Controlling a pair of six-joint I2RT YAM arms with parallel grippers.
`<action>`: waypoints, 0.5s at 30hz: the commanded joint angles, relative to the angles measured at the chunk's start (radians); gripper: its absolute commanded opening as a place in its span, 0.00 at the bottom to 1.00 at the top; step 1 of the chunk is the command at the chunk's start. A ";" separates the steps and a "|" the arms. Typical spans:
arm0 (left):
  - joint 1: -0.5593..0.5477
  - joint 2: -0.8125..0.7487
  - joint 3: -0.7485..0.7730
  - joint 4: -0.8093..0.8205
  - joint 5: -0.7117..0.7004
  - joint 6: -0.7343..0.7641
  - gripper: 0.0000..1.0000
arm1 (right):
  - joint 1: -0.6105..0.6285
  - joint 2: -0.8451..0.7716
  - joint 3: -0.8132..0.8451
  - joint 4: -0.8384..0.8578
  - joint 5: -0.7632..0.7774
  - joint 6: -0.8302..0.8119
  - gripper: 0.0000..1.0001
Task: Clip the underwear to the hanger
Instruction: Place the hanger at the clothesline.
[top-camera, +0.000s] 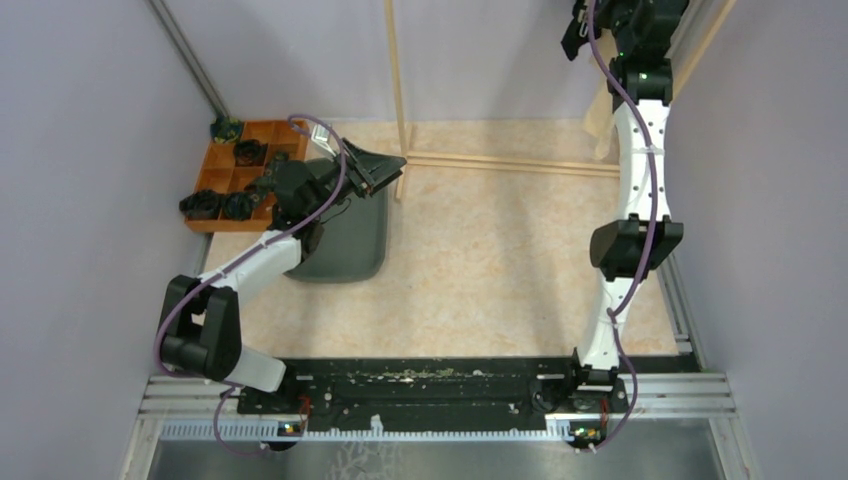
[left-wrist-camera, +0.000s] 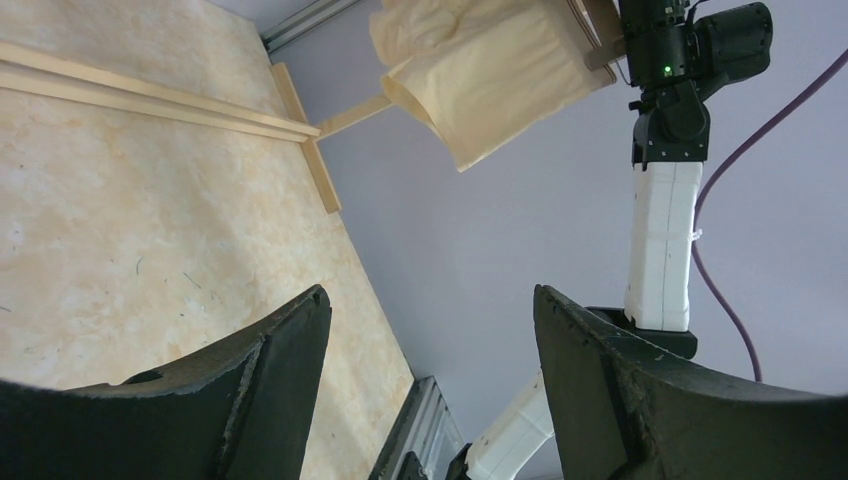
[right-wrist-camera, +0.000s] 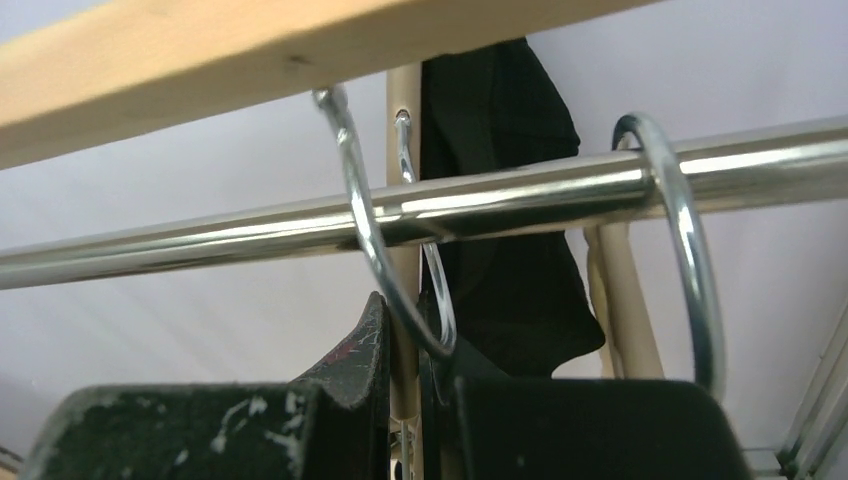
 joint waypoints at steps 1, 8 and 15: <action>0.005 0.005 0.032 -0.001 -0.010 0.016 0.79 | -0.011 0.013 0.060 0.095 -0.023 0.025 0.00; 0.005 0.000 0.026 -0.004 -0.012 0.017 0.79 | -0.011 0.028 0.058 0.090 -0.038 0.033 0.00; 0.005 0.001 0.023 -0.004 -0.014 0.014 0.79 | -0.011 0.005 0.010 0.085 -0.055 0.037 0.00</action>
